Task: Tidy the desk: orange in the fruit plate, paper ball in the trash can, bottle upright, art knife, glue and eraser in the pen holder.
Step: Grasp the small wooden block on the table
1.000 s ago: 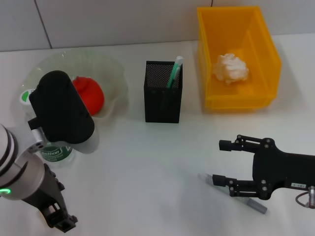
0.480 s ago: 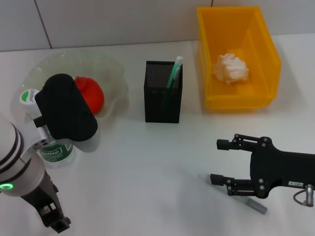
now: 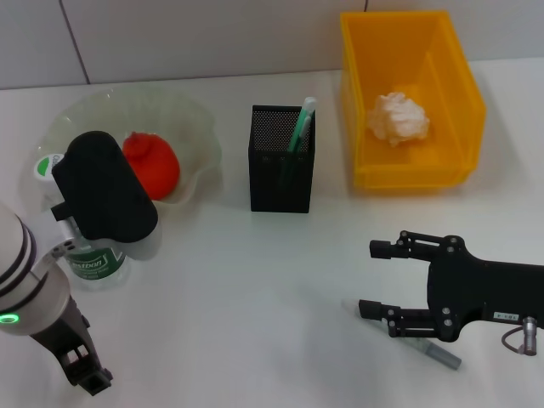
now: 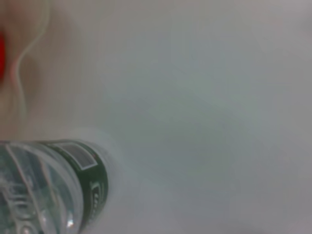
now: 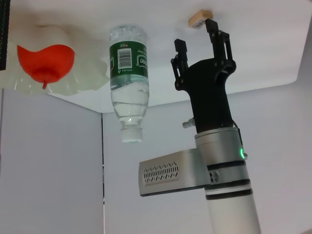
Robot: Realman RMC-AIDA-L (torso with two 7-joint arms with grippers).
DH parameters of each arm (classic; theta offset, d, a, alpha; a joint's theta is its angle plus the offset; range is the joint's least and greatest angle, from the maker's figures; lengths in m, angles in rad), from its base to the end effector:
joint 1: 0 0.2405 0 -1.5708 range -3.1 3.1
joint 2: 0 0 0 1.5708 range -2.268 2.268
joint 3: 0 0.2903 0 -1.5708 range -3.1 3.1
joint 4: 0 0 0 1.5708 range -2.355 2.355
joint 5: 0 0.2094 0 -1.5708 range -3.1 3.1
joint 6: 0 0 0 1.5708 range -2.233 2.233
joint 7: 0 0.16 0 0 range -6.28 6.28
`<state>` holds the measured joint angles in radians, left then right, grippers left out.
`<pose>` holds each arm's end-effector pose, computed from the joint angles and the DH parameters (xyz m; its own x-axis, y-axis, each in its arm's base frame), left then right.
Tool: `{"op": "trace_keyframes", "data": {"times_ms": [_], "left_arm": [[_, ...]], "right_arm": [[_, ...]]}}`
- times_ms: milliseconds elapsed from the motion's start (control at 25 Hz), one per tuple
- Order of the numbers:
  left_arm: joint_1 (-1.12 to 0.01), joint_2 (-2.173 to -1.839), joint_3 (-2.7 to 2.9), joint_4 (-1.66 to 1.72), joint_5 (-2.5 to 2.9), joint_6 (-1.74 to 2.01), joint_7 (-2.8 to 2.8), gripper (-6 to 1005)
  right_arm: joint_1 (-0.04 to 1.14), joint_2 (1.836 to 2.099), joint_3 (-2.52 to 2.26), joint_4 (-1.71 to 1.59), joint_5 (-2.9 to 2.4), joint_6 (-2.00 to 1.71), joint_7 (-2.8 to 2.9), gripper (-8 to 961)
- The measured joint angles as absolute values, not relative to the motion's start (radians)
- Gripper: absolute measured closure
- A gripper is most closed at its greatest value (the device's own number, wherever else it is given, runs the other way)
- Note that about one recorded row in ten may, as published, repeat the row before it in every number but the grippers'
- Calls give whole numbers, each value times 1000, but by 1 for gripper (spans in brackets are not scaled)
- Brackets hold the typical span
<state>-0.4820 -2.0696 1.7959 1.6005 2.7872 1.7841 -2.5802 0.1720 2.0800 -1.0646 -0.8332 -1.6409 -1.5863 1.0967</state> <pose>-0.2208 0.2997 -0.0477 0.6576 0.4237 -0.6229 0.2418 -0.9018 -0.3582 0.3084 0.2614 -0.0331 0.8357 -0.1123 -0.5376 -0.2825 -0.9273 -0.2455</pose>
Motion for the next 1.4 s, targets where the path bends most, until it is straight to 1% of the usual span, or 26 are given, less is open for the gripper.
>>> {"op": "trace_keyframes", "data": {"times_ms": [440, 1400], "left_arm": [[-451, -2070, 1776, 1574, 2785, 1758, -2568, 288], [-457, -2069, 1776, 1542, 2787, 1746, -2568, 291]], "right_arm": [[172, 2081, -1065, -831, -1636, -1587, 1097, 186], [176, 2082, -1061, -829, -1635, -1589, 1097, 186]]}}
